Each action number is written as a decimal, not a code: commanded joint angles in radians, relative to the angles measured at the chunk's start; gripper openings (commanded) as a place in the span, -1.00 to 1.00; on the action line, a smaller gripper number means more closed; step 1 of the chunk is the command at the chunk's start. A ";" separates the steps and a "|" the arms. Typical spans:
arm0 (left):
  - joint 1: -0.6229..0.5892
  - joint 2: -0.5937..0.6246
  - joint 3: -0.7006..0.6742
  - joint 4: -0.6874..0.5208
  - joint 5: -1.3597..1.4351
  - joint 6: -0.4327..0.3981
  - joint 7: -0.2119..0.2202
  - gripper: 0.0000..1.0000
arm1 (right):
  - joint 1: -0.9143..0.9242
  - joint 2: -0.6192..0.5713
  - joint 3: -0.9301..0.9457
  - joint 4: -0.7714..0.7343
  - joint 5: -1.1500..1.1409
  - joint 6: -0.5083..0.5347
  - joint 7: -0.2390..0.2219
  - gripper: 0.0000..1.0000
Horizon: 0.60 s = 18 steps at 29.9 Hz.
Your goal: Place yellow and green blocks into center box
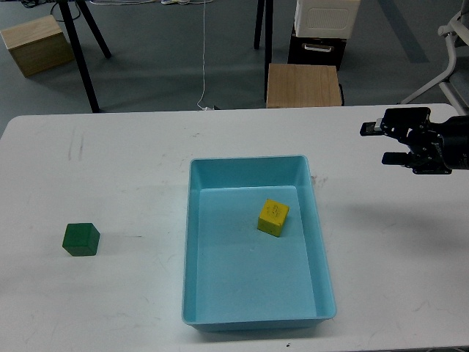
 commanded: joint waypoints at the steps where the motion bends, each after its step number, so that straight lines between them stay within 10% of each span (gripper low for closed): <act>1: 0.007 0.011 0.007 0.010 0.009 0.000 0.012 1.00 | -0.002 0.002 0.000 0.000 0.000 0.000 -0.001 0.93; 18: 0.002 0.118 0.007 0.010 0.414 0.000 0.022 1.00 | -0.028 -0.002 0.006 -0.002 0.000 0.000 -0.001 0.93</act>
